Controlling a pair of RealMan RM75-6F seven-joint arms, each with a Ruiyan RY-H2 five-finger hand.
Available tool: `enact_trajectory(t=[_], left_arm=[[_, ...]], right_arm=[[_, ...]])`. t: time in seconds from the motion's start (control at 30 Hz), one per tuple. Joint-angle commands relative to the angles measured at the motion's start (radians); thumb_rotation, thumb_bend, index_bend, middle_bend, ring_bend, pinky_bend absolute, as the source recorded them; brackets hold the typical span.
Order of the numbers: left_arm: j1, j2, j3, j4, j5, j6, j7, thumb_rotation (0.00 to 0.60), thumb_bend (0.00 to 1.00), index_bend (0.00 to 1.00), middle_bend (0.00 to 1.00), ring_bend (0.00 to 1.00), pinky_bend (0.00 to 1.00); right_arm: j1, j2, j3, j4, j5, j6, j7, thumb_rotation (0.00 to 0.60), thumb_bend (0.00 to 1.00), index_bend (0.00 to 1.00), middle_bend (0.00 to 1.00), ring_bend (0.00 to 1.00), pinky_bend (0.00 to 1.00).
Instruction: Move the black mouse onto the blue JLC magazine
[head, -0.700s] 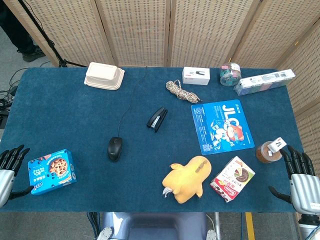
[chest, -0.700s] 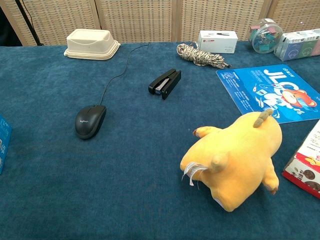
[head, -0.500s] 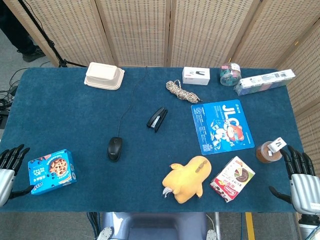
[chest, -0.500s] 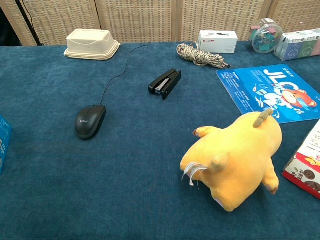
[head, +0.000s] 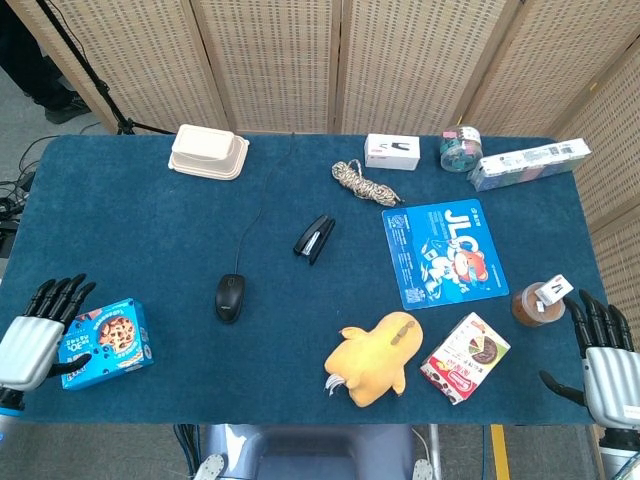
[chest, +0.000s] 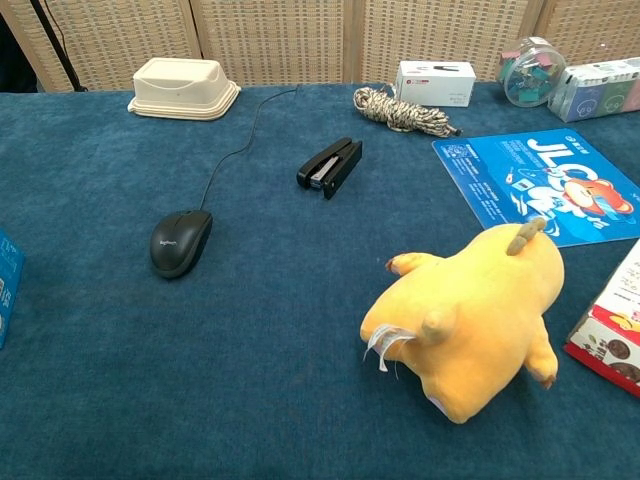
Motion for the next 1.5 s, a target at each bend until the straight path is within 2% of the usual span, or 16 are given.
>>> enact_trajectory(t=[0.03,0.13,0.37,0.67,1.13,1.3,1.4,1.5], left_arm=[[-0.108,-0.065,-0.013,0.165,0.147,-0.018,-0.036,0.6,0.06,0.0,0.0,0.0,0.0],[-0.182,-0.139,-0.022,0.3,0.233,-0.001,-0.063,0.6,0.06,0.0,0.0,0.0,0.0],[-0.312,-0.271,-0.016,0.521,0.323,-0.031,-0.033,0.6,0.06,0.0,0.0,0.0,0.0],[-0.437,-0.433,0.05,0.777,0.4,-0.075,-0.025,0.6,0.09,0.0,0.0,0.0,0.0],[-0.543,-0.601,0.114,0.952,0.391,-0.139,0.006,0.6,0.12,0.0,0.0,0.0,0.01],[-0.566,-0.642,0.136,1.001,0.383,-0.156,0.005,0.6,0.23,0.0,0.0,0.0,0.06],[-0.576,-0.661,0.148,1.033,0.374,-0.153,-0.011,0.6,0.31,0.0,0.0,0.0,0.13],[-0.579,-0.675,0.161,1.059,0.366,-0.151,-0.024,0.6,0.38,0.07,0.04,0.06,0.22]], right_arm=[[0.001,-0.001,0.003,0.001,0.006,-0.003,-0.001,0.6,0.0,0.0,0.0,0.0,0.0],[0.005,-0.005,0.005,-0.002,0.012,-0.011,-0.001,0.6,0.0,0.0,0.0,0.0,0.0],[0.006,-0.008,0.009,0.001,0.023,-0.012,-0.007,0.6,0.0,0.0,0.0,0.0,0.0],[0.009,-0.005,0.022,0.005,0.046,-0.014,0.004,0.6,0.0,0.0,0.0,0.0,0.0],[0.008,0.005,0.044,0.01,0.085,-0.009,0.031,0.6,0.0,0.0,0.0,0.0,0.0],[0.009,0.006,0.05,0.012,0.096,-0.009,0.036,0.6,0.0,0.0,0.0,0.0,0.0],[0.009,0.008,0.054,0.013,0.104,-0.01,0.042,0.6,0.0,0.0,0.0,0.0,0.0],[0.01,0.009,0.057,0.013,0.109,-0.012,0.046,0.6,0.0,0.0,0.0,0.0,0.0]])
